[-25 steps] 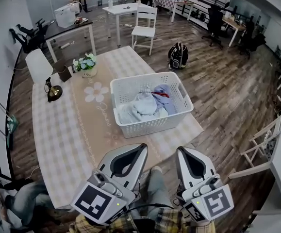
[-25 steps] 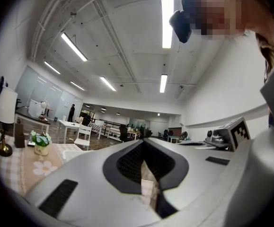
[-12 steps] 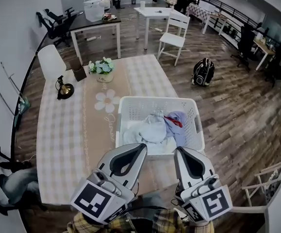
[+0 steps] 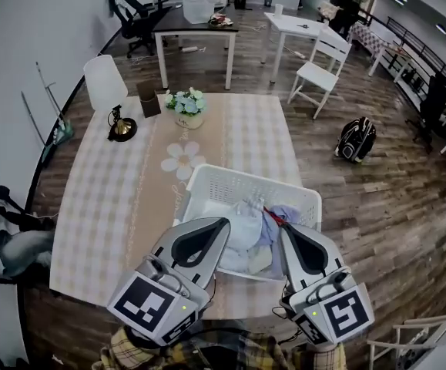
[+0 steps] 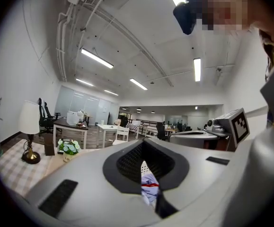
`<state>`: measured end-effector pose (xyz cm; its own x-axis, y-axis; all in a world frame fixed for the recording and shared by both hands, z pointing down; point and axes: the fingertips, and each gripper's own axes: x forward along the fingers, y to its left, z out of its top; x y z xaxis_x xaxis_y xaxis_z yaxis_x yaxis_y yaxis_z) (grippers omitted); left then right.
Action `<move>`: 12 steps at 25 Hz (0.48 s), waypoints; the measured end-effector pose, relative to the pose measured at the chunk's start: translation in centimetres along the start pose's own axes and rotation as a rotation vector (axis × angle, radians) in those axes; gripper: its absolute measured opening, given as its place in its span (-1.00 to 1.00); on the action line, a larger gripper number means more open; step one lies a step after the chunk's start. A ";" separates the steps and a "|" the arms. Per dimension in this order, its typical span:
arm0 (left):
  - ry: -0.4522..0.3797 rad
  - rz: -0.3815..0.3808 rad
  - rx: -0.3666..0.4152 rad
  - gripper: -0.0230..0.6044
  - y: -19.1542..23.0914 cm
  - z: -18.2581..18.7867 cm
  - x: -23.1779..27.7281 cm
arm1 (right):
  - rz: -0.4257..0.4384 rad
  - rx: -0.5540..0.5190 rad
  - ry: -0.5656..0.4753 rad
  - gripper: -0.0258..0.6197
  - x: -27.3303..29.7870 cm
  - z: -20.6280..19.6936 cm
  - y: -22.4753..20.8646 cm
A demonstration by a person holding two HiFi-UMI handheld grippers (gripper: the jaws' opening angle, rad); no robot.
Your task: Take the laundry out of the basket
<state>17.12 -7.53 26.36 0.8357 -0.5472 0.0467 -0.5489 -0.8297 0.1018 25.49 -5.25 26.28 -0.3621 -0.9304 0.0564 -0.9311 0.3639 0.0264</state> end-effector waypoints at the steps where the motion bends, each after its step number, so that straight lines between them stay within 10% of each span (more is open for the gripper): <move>1: 0.013 0.010 0.004 -0.88 0.2 0.0 0.2 | 0.018 -0.002 0.006 -0.92 0.4 0.0 -0.1; 12: 0.158 0.028 0.036 -0.88 2.2 -1.5 2.3 | 0.129 -0.016 0.037 -0.92 3.1 -0.4 -1.1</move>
<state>17.87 -10.43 28.16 0.8105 -0.5486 0.2052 -0.5702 -0.8192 0.0622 25.45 -8.50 26.80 -0.4770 -0.8735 0.0974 -0.8757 0.4818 0.0328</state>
